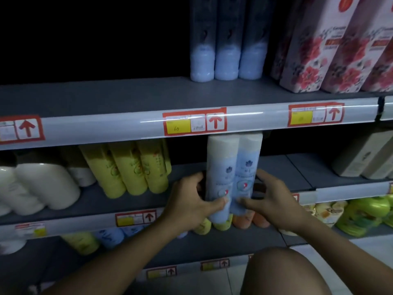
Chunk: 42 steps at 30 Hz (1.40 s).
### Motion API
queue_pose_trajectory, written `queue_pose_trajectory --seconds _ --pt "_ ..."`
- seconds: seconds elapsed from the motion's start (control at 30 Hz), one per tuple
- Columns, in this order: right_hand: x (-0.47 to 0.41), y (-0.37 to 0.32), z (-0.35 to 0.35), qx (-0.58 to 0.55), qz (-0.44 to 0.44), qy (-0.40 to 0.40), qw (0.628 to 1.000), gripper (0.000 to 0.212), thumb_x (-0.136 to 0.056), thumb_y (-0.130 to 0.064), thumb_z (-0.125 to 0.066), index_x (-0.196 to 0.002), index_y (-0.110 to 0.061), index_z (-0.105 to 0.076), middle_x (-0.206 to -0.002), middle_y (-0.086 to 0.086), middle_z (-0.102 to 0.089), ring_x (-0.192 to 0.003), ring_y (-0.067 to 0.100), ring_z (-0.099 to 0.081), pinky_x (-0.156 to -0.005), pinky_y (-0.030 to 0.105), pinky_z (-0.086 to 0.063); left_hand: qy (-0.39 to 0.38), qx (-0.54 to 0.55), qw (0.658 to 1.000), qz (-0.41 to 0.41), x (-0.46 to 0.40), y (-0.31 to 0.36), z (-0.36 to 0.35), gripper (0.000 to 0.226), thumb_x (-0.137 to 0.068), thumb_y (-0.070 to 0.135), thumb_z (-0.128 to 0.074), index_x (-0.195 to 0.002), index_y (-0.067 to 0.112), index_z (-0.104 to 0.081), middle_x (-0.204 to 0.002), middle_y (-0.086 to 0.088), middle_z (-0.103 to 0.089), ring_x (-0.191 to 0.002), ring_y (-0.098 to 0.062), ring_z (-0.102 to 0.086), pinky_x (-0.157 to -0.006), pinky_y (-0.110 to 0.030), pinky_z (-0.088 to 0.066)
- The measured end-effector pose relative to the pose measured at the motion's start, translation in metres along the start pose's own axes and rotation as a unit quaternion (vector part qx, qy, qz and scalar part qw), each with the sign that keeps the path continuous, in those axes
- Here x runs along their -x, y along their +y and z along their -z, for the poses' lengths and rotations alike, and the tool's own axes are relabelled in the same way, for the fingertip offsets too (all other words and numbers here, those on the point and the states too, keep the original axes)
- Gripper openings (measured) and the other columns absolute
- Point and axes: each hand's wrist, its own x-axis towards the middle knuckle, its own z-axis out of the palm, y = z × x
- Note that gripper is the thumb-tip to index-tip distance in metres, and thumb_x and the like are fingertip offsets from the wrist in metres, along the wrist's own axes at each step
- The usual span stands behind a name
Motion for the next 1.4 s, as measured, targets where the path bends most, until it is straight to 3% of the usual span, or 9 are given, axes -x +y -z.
queue_pose_trajectory --seconds 0.2,0.37,0.53,0.67,0.8,0.9,1.0,1.3,1.4 --pt "-0.043 0.007 -0.007 -0.034 0.011 0.060 0.998 0.056 -0.081 -0.011 -0.087 -0.130 -0.022 -0.063 -0.118 -0.011 -0.074 -0.110 0.005 -0.070 -0.093 0.036 -0.061 0.072 -0.002 0.997 0.005 -0.055 -0.004 0.003 0.041 -0.069 0.032 -0.092 -0.104 0.020 -0.073 -0.098 0.005 -0.079 -0.086 -0.008 -0.076 -0.078 -0.042 -0.066" --pt "-0.071 0.023 -0.021 -0.037 0.005 0.111 0.993 0.044 -0.079 -0.012 -0.087 -0.114 -0.022 -0.062 -0.114 -0.010 -0.073 -0.109 0.004 -0.070 -0.094 0.039 -0.061 0.090 0.021 0.996 0.011 -0.087 -0.025 0.001 0.065 -0.058 0.053 -0.084 -0.111 0.017 -0.074 -0.108 0.001 -0.079 -0.097 -0.013 -0.077 -0.086 -0.046 -0.065" --pt "-0.086 0.043 -0.039 -0.045 -0.014 0.131 0.990 0.035 -0.082 -0.015 -0.086 -0.107 -0.024 -0.063 -0.112 -0.007 -0.074 -0.105 0.005 -0.072 -0.092 0.040 -0.062 0.099 0.051 0.994 0.024 -0.097 -0.051 -0.013 0.053 -0.058 0.049 -0.082 -0.104 0.025 -0.071 -0.109 0.000 -0.078 -0.101 -0.014 -0.076 -0.090 -0.049 -0.064" --pt "-0.093 0.050 -0.045 -0.038 -0.013 0.155 0.987 0.035 -0.084 -0.016 -0.084 -0.100 -0.034 -0.058 -0.108 -0.011 -0.073 -0.104 0.003 -0.071 -0.091 0.034 -0.062 0.114 0.082 0.989 0.036 -0.104 -0.064 -0.021 0.058 -0.060 0.049 -0.079 -0.106 0.013 -0.074 -0.104 -0.002 -0.079 -0.100 -0.015 -0.077 -0.090 -0.051 -0.063" --pt "-0.101 0.055 -0.049 -0.038 -0.026 0.163 0.985 0.037 -0.085 -0.019 -0.083 -0.115 -0.020 -0.061 -0.116 -0.003 -0.073 -0.110 0.009 -0.070 -0.095 0.034 -0.060 0.117 0.070 0.991 0.017 -0.112 -0.069 -0.025 0.063 -0.066 0.050 -0.075 -0.111 0.007 -0.075 -0.105 -0.001 -0.079 -0.102 -0.013 -0.076 -0.094 -0.049 -0.062" --pt "-0.106 0.053 -0.051 -0.023 -0.031 0.167 0.985 0.049 -0.087 -0.017 -0.081 -0.131 -0.013 -0.061 -0.118 -0.011 -0.067 -0.109 0.002 -0.065 -0.090 0.011 -0.053 0.119 0.046 0.992 -0.003 -0.116 -0.071 -0.026 0.060 -0.071 0.052 -0.072 -0.113 0.010 -0.075 -0.107 0.000 -0.078 -0.103 -0.013 -0.076 -0.095 -0.047 -0.061" --pt "-0.108 0.053 -0.052 -0.007 -0.031 0.175 0.984 0.054 -0.087 -0.019 -0.081 -0.136 -0.013 -0.059 -0.120 -0.012 -0.065 -0.108 -0.005 -0.060 -0.085 0.001 -0.046 0.116 0.028 0.993 -0.004 -0.120 -0.072 -0.025 0.062 -0.074 0.054 -0.071 -0.117 0.010 -0.075 -0.112 0.000 -0.078 -0.108 -0.015 -0.074 -0.097 -0.046 -0.060" --pt "-0.110 0.050 -0.050 0.008 -0.054 0.162 0.985 0.055 -0.089 -0.018 -0.080 -0.138 -0.010 -0.058 -0.118 -0.011 -0.064 -0.103 -0.010 -0.057 -0.079 -0.004 -0.043 0.118 -0.001 0.993 0.008 -0.119 -0.071 -0.026 0.069 -0.073 0.060 -0.068 -0.116 0.007 -0.076 -0.111 -0.002 -0.079 -0.107 -0.018 -0.075 -0.096 -0.047 -0.060" --pt "-0.109 0.048 -0.050 0.010 -0.073 0.150 0.986 0.057 -0.090 -0.022 -0.079 -0.140 -0.011 -0.055 -0.129 -0.001 -0.069 -0.113 0.003 -0.062 -0.083 0.003 -0.045 0.114 -0.032 0.993 0.014 -0.115 -0.064 -0.025 0.065 -0.074 0.061 -0.068 -0.109 0.006 -0.076 -0.102 -0.003 -0.079 -0.098 -0.020 -0.076 -0.087 -0.040 -0.062"
